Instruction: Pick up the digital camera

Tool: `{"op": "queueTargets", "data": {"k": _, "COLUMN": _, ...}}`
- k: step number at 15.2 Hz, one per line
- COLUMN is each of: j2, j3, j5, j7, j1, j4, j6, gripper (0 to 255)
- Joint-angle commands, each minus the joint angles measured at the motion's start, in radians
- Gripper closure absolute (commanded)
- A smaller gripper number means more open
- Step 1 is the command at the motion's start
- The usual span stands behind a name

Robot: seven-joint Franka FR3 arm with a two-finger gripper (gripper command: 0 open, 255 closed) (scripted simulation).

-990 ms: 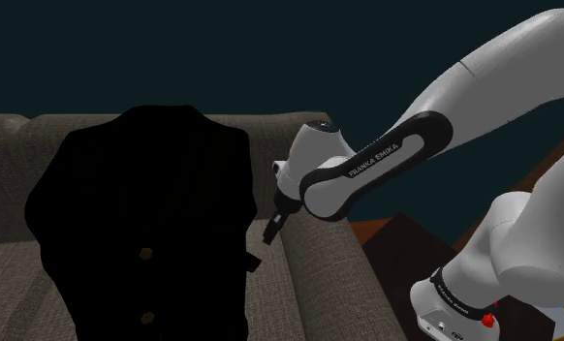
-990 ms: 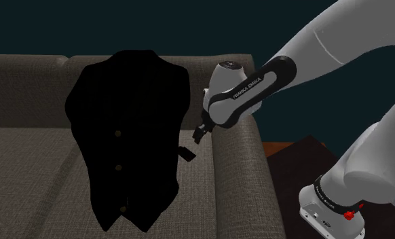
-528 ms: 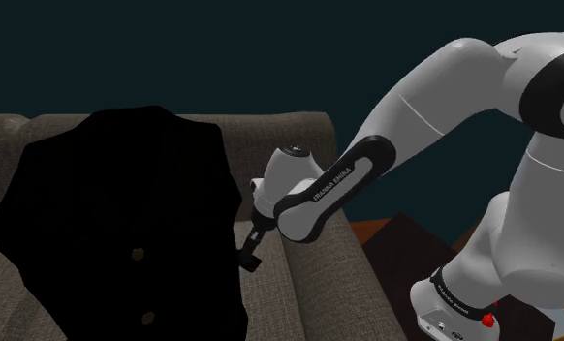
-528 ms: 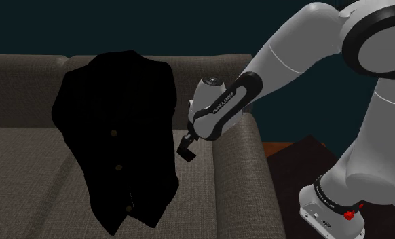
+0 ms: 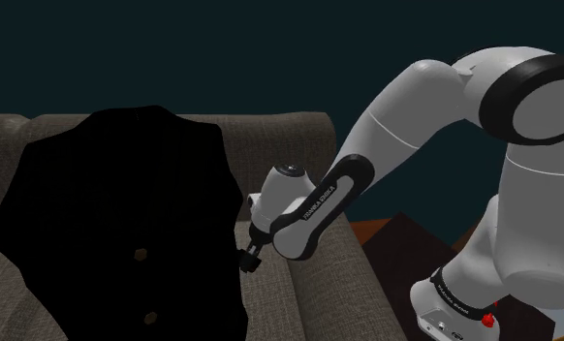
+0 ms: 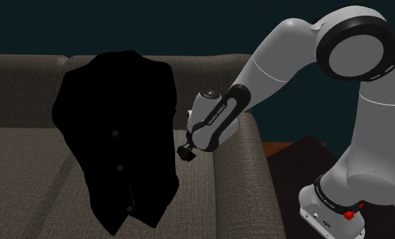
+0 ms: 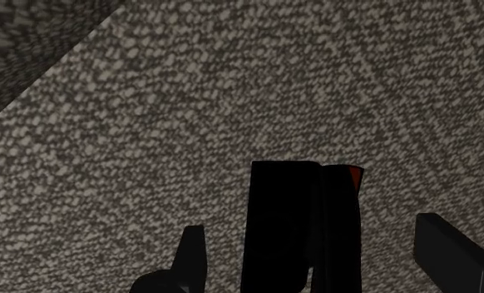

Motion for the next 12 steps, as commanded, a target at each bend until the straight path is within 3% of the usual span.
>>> {"op": "queueTargets", "data": {"k": 1, "j2": 0.008, "j3": -0.002, "j5": -0.002, "j7": 0.001, "j1": 0.002, "j4": 0.006, "j6": 0.003, "gripper": 0}}
{"op": "queueTargets", "data": {"k": 2, "j2": 0.007, "j3": -0.001, "j5": -0.001, "j7": 0.000, "j1": 0.001, "j4": 0.004, "j6": 0.004, "gripper": 255}}
{"op": "queueTargets", "data": {"k": 12, "j2": -0.007, "j3": -0.002, "j5": -0.002, "j7": 0.003, "j1": 0.002, "j4": 0.002, "j6": -0.008, "gripper": 255}}
